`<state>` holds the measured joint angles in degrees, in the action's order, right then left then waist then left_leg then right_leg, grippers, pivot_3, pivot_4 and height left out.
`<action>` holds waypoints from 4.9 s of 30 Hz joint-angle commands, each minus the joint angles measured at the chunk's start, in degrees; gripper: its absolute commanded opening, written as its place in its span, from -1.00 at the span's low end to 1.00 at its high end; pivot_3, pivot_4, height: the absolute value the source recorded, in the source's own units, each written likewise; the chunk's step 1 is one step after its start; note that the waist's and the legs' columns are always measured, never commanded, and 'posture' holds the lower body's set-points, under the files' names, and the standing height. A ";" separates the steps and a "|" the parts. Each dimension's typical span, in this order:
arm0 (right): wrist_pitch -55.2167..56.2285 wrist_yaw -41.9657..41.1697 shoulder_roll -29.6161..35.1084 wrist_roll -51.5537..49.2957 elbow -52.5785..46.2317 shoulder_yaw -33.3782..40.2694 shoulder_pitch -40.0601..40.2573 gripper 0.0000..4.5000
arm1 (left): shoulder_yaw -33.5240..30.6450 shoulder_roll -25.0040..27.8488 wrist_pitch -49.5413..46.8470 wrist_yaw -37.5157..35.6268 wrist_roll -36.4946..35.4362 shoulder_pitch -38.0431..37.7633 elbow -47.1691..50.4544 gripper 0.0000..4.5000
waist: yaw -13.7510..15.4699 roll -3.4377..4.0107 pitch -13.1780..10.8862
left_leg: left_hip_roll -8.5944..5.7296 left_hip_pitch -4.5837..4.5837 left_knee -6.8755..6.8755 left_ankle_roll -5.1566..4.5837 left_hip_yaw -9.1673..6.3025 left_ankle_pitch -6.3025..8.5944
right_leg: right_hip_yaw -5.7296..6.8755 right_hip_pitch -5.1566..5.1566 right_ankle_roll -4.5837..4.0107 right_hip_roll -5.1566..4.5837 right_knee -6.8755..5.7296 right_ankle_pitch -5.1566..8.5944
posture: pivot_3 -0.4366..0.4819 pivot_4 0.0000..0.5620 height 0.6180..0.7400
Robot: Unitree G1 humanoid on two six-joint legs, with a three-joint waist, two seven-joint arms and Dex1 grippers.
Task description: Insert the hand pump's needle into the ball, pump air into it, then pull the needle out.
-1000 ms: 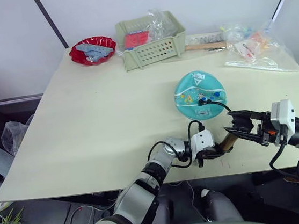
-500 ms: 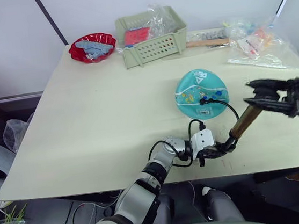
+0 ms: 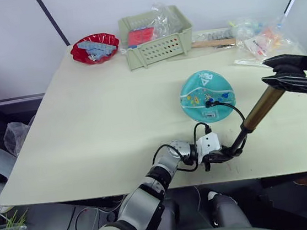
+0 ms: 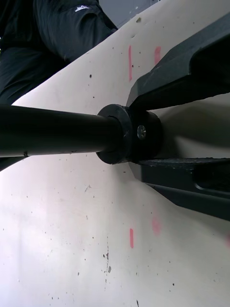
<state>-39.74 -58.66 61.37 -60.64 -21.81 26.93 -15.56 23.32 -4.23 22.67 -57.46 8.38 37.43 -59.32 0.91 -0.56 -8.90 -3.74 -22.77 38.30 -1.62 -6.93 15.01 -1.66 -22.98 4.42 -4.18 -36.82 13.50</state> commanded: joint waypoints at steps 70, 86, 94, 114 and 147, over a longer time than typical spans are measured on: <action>24.48 -3.04 -14.49 29.06 5.03 -16.06 18.43 -0.26 | 2.56 1.30 -2.84 0.65 4.19 -0.85 -2.43 -0.56 | -0.12 -0.65 0.38 | 0.05 0.97 -0.01 0.01 -0.17 0.02 | 0.17 1.04 0.24 0.08 0.09 0.17 | -0.05 -0.47 1.00; 23.65 -3.98 -12.17 24.40 3.03 -11.71 14.06 -0.26 | 2.88 1.71 -2.05 0.49 4.78 -0.25 -4.07 -0.56 | -0.08 -0.53 0.32 | 0.04 0.96 -0.01 0.01 -0.22 0.02 | 0.20 1.06 0.21 0.07 0.10 0.16 | -0.05 -0.47 1.00; 11.88 -4.17 -4.05 11.79 -0.38 -1.33 8.21 -0.26 | 2.87 1.89 -1.73 0.39 4.85 -0.76 -4.16 -0.56 | -0.01 -0.20 0.11 | -0.03 0.68 -0.04 -0.01 -0.25 0.02 | 0.23 0.82 0.02 -0.01 0.13 0.04 | -0.05 -0.47 1.00; 4.65 -1.81 -3.40 9.12 -2.77 -1.67 4.62 -0.26 | 2.82 1.89 -2.22 0.28 4.82 -0.37 -4.60 -0.56 | -0.10 -0.41 0.26 | -0.02 0.14 0.01 -0.01 -0.24 0.02 | 0.24 0.28 0.01 -0.04 0.11 0.02 | -0.05 -0.47 1.00; 23.97 -3.47 -21.65 20.06 5.42 -12.45 14.69 -0.27 | 2.15 2.40 -3.23 0.65 4.59 0.37 -4.35 -0.56 | -0.23 -0.72 0.54 | 0.10 1.02 -0.10 0.01 -0.27 0.03 | 0.23 1.06 0.17 0.12 0.11 0.22 | -0.05 -0.47 1.00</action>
<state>-13.69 -60.92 38.64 -36.00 -14.71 11.93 0.10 24.32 -3.49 21.70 -56.60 10.54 38.88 -60.72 0.68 -1.28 -8.36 -3.65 -21.77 38.20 -1.61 -7.18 15.04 -1.43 -21.92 4.59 -4.07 -36.72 13.72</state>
